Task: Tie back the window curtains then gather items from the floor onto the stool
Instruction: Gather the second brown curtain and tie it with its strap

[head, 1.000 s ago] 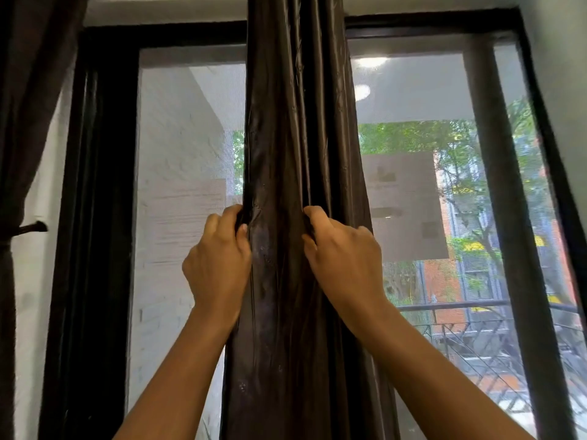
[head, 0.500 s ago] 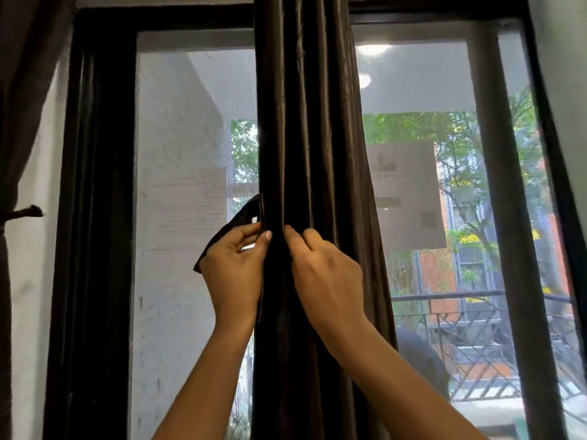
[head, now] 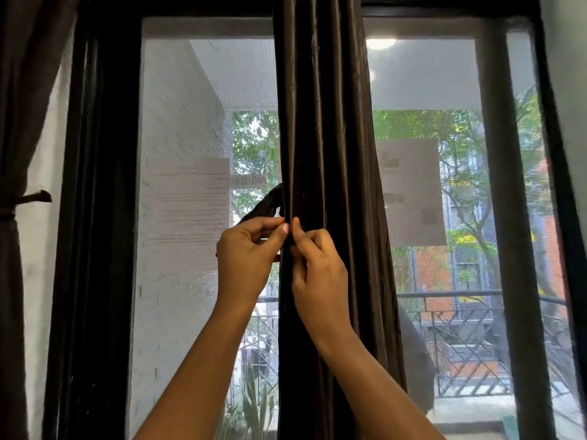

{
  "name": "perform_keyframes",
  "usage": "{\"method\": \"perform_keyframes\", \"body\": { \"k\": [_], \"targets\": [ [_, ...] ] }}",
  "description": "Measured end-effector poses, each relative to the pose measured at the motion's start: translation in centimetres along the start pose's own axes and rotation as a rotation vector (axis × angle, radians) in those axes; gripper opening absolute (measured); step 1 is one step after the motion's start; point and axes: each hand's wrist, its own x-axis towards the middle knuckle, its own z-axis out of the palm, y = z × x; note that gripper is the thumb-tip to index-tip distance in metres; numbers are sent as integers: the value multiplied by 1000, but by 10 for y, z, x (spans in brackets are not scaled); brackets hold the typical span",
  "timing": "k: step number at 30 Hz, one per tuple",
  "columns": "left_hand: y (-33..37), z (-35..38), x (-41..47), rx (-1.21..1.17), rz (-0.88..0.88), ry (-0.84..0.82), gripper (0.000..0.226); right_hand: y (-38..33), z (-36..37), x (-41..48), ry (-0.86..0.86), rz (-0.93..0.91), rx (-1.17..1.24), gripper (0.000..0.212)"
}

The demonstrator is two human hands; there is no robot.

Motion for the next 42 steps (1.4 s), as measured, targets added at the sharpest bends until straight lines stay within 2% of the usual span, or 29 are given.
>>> {"method": "perform_keyframes", "body": {
  "k": [5, 11, 14, 17, 20, 22, 23, 25, 28, 31, 34, 38, 42],
  "targets": [
    [4, -5, -3, -3, 51, -11, 11, -3, -6, -4, 99, 53, 134, 35],
    [11, -9, -2, -92, -22, -79, 8, -14, -9, -3, 96, 111, 244, 27],
    [14, -12, -3, -92, -16, -90, 7, -15, -11, -5, 61, 47, 188, 30],
    [15, -13, 2, -41, -36, -71, 17, -11, -14, -2, -26, -15, 102, 33],
    [11, -14, 8, 24, -67, -50, 17, -3, -24, 7, -114, -5, 138, 32],
    [7, -15, 12, 79, -69, -12, 13, 5, -31, 14, -45, 34, 102, 23],
    [5, -16, 12, 117, -67, 14, 12, 8, -34, 17, 23, 41, -2, 21],
    [2, -17, 11, 204, -44, 65, 14, 11, -34, 22, 108, 68, -196, 30],
    [3, -18, 4, 287, 28, 108, 16, 13, -29, 25, 36, 164, -266, 49],
    [4, -18, 0, 292, 75, 122, 19, 13, -26, 22, 14, 146, -295, 34],
    [6, -17, -5, 241, 87, 133, 21, 4, -29, 11, 105, 87, -173, 26],
    [14, -14, -14, 97, 82, 107, 21, -17, -37, 2, 130, 122, 159, 26],
    [23, -6, -18, 70, 89, 62, 23, -28, -44, 2, 113, 114, 247, 26]
  ]
}}
